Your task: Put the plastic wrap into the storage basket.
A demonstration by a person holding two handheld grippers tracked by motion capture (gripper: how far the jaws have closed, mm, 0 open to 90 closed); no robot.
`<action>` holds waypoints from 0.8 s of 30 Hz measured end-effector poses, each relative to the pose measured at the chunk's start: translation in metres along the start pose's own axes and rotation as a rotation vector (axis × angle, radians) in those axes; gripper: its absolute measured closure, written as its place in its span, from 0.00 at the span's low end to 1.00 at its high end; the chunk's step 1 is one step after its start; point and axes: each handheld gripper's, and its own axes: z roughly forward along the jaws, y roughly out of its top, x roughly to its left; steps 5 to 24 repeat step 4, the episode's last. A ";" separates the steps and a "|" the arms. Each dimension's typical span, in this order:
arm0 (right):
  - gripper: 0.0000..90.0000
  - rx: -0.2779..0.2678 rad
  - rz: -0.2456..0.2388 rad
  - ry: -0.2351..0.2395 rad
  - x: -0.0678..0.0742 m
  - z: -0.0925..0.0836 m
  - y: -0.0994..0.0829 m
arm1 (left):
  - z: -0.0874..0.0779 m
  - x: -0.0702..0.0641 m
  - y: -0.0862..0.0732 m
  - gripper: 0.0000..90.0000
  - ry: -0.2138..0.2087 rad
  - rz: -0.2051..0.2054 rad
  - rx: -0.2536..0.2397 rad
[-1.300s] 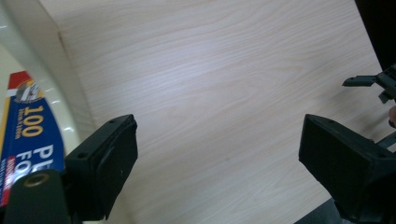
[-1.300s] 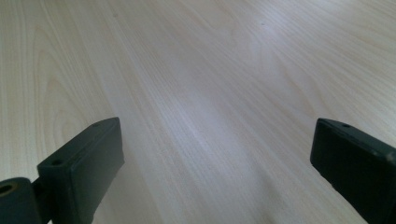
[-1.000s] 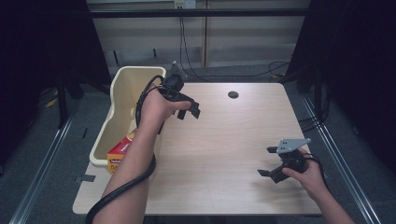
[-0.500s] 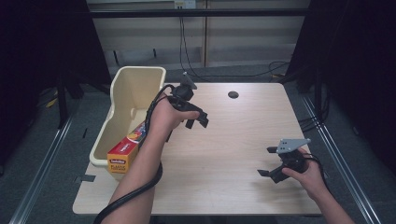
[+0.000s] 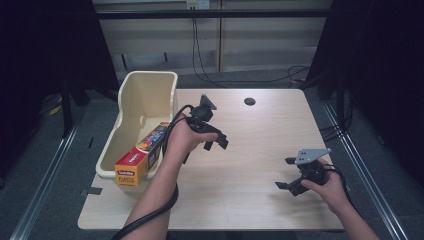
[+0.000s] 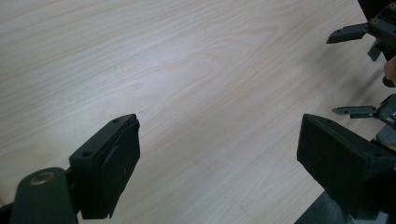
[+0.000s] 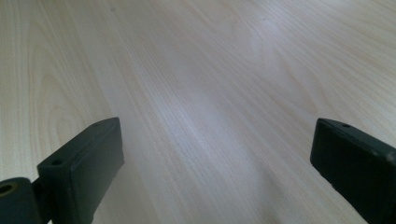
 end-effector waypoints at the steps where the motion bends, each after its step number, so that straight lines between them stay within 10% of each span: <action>1: 0.03 0.000 0.000 0.000 0.000 0.000 0.000 | 0.002 0.000 -0.001 0.15 -0.005 0.005 -0.007; 24: 0.03 0.009 0.002 0.002 0.000 0.001 0.000 | 0.008 -0.001 -0.005 0.15 -0.005 0.012 -0.004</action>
